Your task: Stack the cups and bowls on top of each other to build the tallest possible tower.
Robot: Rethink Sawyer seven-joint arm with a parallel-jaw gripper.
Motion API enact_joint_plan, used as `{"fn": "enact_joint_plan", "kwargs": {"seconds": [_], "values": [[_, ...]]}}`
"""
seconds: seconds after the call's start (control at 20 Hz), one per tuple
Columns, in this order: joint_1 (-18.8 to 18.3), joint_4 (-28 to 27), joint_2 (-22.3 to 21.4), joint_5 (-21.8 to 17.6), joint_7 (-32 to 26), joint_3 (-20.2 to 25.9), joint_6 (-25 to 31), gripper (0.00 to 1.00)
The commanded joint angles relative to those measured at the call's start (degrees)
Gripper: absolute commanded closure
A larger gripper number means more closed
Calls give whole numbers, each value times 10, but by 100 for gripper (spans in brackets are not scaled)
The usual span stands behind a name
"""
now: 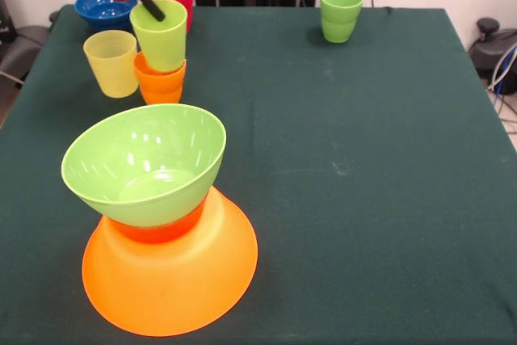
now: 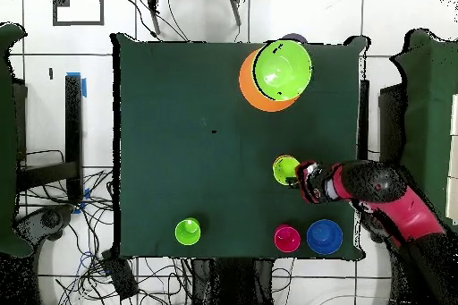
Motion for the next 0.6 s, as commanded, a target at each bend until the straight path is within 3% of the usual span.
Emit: {"fn": "enact_joint_plan", "kwargs": {"seconds": [0.05, 0.6], "values": [[-2, 17, 34, -58, -122, 37, -34, 100], [-13, 2, 43, -77, -112, 51, -20, 100]]}}
